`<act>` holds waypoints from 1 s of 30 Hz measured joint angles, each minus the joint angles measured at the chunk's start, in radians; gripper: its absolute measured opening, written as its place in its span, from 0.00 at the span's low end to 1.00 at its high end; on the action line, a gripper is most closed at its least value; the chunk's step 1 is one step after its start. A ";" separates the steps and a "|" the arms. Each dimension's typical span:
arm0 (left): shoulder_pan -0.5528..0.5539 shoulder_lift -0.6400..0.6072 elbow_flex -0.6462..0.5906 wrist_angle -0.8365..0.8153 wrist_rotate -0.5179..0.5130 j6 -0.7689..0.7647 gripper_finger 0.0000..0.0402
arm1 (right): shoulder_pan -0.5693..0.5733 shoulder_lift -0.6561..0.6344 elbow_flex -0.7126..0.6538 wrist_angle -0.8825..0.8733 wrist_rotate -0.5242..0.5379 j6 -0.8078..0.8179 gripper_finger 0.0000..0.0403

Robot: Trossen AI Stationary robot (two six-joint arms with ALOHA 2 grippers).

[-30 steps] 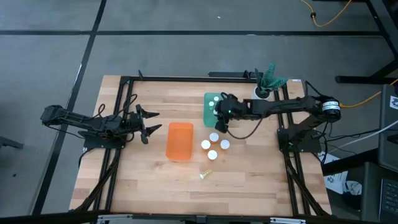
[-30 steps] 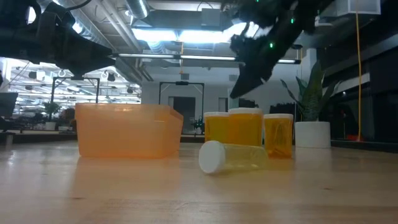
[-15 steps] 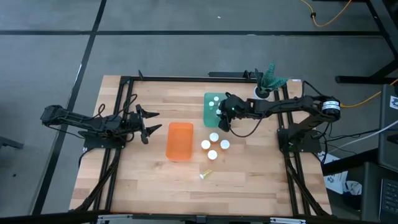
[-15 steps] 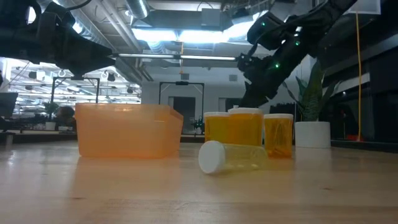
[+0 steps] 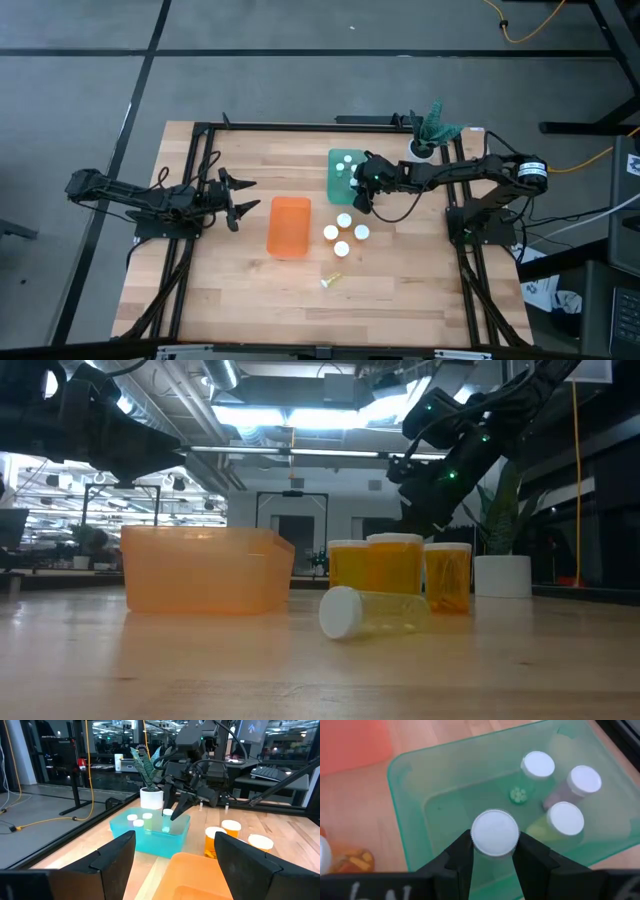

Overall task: Pick and place medicine bottles into bin by pill shape (circle, oval)
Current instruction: Put the small blue medicine bottle into the blue bin, then put the small yellow medicine bottle into the blue bin

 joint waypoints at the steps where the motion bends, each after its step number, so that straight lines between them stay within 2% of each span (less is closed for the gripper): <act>1: 0.000 0.000 0.000 0.000 0.000 0.000 0.65 | 0.000 0.000 0.000 0.000 0.000 0.001 0.31; 9: 0.000 0.000 0.000 0.000 0.000 0.000 0.65 | 0.000 0.000 0.000 -0.003 0.000 0.026 0.32; 20: 0.000 0.000 0.000 0.000 0.000 0.000 0.65 | 0.000 0.000 0.000 -0.030 0.000 0.049 0.39; 30: 0.000 0.000 0.000 0.000 0.000 0.001 0.65 | 0.000 0.000 0.003 -0.036 0.000 0.051 0.40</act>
